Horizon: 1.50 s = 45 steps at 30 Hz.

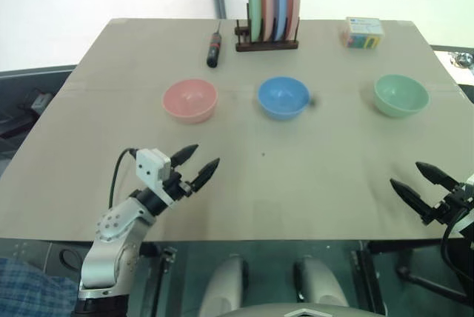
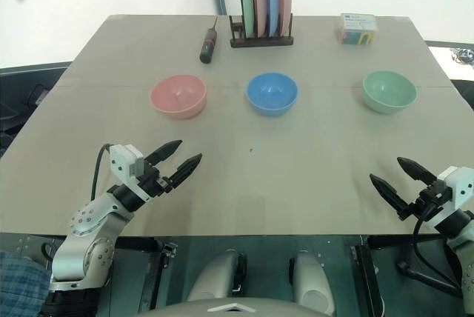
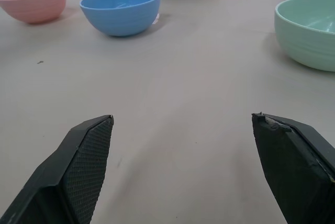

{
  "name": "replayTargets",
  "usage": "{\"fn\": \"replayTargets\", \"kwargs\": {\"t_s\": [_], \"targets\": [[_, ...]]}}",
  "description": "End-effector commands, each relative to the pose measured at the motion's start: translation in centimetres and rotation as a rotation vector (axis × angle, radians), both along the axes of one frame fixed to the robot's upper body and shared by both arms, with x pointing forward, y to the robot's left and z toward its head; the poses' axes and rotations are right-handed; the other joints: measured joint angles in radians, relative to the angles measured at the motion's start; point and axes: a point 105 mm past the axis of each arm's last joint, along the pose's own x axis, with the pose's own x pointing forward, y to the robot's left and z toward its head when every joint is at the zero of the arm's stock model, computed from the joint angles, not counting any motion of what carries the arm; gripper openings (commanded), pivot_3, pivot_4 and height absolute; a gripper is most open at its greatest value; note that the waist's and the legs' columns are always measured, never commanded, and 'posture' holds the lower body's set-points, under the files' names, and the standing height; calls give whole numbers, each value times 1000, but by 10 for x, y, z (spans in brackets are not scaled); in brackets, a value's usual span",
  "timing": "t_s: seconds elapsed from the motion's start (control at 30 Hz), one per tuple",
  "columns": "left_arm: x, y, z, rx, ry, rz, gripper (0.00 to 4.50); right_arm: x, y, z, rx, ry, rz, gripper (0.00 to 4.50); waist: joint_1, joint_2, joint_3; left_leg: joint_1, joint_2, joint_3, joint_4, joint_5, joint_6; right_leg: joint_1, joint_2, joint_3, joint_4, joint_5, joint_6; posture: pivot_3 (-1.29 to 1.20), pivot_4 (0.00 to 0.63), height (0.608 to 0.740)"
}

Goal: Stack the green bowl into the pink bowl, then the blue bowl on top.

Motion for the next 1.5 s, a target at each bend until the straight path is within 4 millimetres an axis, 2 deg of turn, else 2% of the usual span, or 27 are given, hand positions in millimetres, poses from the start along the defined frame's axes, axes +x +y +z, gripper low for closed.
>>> {"fn": "replayTargets", "kwargs": {"t_s": [0.03,0.43,0.57,0.73,0.87,0.97,1.2,1.4,1.5], "targets": [[1,-3,4,1,-30,-19,3623,0,0,14,-33,-59,10,4460,0,0,0,0,0,0,0,0,0,0,0,0,0,0,0,0,150,740],[7,-4,6,63,-58,-6,3623,3,6,15,-32,-66,33,4460,0,0,0,0,0,0,0,0,0,0,0,0,0,0,0,0,150,740],[20,-1,6,146,-50,83,3623,3,15,23,-25,-99,77,4460,0,0,0,0,0,0,0,0,0,0,0,0,0,0,0,0,150,740],[42,-8,24,408,-148,104,3623,-1,33,37,-12,-126,177,4460,3,0,0,-1,-1,0,2,0,0,1,1,-3,1,0,0,0,150,740],[66,-15,44,494,-160,167,3623,-8,50,54,12,-172,261,4460,3,-1,0,-1,-1,0,2,0,0,2,1,-2,1,0,0,0,150,740],[81,-15,51,581,-169,209,3623,-11,63,63,14,-193,312,4460,1,-1,0,-2,-1,-1,3,0,0,1,1,-4,1,0,0,0,150,740],[97,-1,40,726,-87,220,3623,-11,78,75,-1,-217,335,4460,-1,-1,1,-2,-1,-1,2,0,0,1,1,-4,2,0,0,0,150,740],[102,6,36,770,-75,232,3623,-10,77,74,-22,-215,313,4460,4,-2,2,-2,-1,-1,2,0,0,1,1,-5,1,0,0,0,150,740],[112,13,39,797,-84,262,3623,-9,75,74,-29,-215,304,4460,4,-3,2,-2,-1,-1,3,0,0,1,1,-5,2,0,0,0,150,740]]}}
